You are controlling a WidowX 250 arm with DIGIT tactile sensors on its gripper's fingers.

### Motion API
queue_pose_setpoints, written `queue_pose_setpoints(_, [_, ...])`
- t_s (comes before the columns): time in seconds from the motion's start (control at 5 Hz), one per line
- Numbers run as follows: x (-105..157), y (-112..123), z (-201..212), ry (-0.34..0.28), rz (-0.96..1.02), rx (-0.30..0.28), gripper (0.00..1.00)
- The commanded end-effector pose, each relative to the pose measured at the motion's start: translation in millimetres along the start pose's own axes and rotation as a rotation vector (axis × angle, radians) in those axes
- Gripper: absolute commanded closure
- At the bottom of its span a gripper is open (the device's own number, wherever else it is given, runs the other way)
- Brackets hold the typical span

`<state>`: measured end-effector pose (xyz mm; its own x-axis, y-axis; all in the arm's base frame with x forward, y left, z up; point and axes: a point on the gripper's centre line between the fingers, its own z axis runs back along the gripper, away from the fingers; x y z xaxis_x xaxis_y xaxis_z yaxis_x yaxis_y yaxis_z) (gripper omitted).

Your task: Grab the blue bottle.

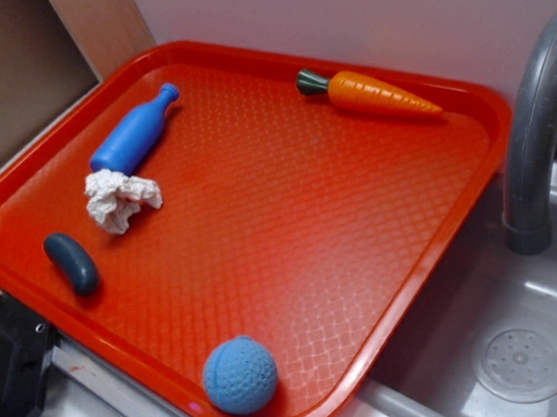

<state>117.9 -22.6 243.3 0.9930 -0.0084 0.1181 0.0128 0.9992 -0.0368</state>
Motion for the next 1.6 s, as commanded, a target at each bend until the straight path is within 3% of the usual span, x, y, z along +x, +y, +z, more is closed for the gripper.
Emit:
queue_pose_setpoints(0.0, [0.0,0.0,0.0,0.0,0.0,0.0,0.0])
queue_pose_setpoints(0.2, [13.5,11.4,-17.3,-0.054,0.145,0.017,0.0])
queue_pose_setpoints(0.8, [55.0,81.1,-86.6,-0.207,0.435,0.061,0.0])
queue_pose_setpoints(1.0, [66.9,93.1,-106.9,-0.226,0.481,0.087,0.0])
queue_pose_setpoints(1.2, [78.4,99.3,-128.5,-0.221,0.495,0.064,0.0])
queue_pose_setpoints(1.4, [86.7,102.3,-148.9,-0.189,0.487,0.092,0.0])
